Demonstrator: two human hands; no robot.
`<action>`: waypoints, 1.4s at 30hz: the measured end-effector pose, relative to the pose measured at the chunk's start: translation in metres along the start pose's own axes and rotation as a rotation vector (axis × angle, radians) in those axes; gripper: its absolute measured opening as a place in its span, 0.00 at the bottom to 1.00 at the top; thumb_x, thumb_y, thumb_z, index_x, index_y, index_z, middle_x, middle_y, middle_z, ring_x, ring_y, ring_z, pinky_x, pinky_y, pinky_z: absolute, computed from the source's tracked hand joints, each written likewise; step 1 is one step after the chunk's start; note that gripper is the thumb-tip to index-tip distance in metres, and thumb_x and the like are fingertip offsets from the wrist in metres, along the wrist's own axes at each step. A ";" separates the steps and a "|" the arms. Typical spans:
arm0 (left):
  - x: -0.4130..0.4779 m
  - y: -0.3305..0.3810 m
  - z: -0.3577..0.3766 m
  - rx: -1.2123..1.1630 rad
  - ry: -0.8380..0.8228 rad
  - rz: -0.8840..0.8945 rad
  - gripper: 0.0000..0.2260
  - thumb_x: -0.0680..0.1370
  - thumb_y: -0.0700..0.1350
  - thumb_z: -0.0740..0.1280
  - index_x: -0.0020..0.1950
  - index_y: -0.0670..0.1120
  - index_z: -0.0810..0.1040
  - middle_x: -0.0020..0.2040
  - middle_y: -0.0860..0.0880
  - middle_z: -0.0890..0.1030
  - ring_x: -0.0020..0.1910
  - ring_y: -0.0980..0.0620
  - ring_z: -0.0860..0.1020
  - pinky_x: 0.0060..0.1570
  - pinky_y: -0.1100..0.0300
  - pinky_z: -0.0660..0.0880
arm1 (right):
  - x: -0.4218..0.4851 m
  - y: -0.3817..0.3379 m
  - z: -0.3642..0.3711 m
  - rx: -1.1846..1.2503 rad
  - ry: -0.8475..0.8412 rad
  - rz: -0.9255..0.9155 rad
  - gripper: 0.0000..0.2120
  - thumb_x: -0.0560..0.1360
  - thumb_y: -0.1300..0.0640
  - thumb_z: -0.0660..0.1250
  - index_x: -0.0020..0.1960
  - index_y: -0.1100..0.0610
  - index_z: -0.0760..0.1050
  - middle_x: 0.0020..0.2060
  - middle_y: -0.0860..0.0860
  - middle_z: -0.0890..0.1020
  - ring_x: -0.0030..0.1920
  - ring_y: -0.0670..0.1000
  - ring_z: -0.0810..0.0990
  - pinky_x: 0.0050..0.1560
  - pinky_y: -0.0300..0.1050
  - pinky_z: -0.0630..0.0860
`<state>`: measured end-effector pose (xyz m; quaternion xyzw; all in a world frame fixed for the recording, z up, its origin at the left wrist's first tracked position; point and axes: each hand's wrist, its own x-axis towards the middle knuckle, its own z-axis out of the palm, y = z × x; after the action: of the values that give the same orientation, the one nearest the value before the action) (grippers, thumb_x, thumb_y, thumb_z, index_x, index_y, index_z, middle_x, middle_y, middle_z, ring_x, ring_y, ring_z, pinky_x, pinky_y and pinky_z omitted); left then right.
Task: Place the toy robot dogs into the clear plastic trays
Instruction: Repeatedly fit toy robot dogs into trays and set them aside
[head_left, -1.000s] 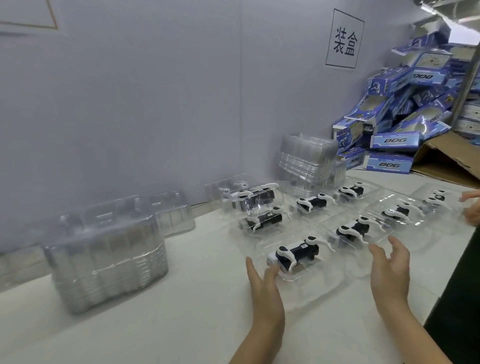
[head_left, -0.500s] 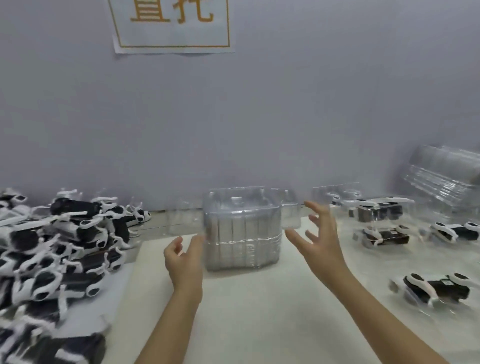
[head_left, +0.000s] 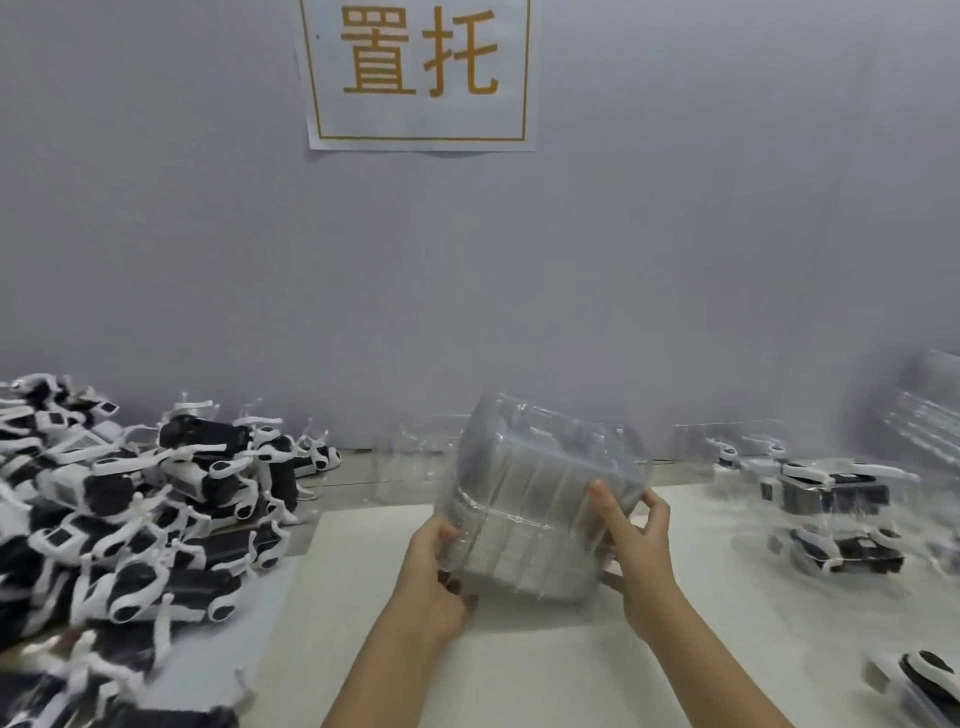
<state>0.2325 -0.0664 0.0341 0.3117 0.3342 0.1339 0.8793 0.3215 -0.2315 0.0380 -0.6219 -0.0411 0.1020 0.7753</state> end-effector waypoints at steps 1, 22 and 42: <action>0.001 -0.002 0.001 -0.081 -0.031 0.116 0.11 0.69 0.37 0.65 0.51 0.39 0.76 0.47 0.41 0.76 0.41 0.45 0.73 0.36 0.56 0.69 | -0.006 0.003 -0.002 0.029 0.004 0.020 0.38 0.57 0.35 0.74 0.62 0.41 0.63 0.48 0.49 0.78 0.42 0.51 0.79 0.36 0.46 0.77; -0.016 -0.036 0.013 0.263 0.012 0.877 0.41 0.41 0.52 0.85 0.50 0.60 0.73 0.48 0.57 0.84 0.47 0.55 0.84 0.47 0.53 0.81 | -0.034 -0.038 0.001 -0.632 -0.035 -0.542 0.25 0.58 0.23 0.61 0.53 0.28 0.71 0.45 0.29 0.78 0.45 0.35 0.77 0.45 0.41 0.74; -0.033 -0.005 0.010 0.514 0.035 0.954 0.39 0.43 0.61 0.83 0.50 0.66 0.73 0.49 0.61 0.84 0.48 0.60 0.83 0.51 0.52 0.80 | -0.020 -0.028 0.013 -0.324 -0.143 -0.438 0.25 0.61 0.35 0.73 0.50 0.50 0.80 0.33 0.49 0.79 0.38 0.54 0.78 0.40 0.45 0.76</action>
<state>0.2151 -0.0890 0.0533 0.6316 0.1923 0.4373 0.6107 0.3026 -0.2288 0.0691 -0.7051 -0.2449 -0.0320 0.6647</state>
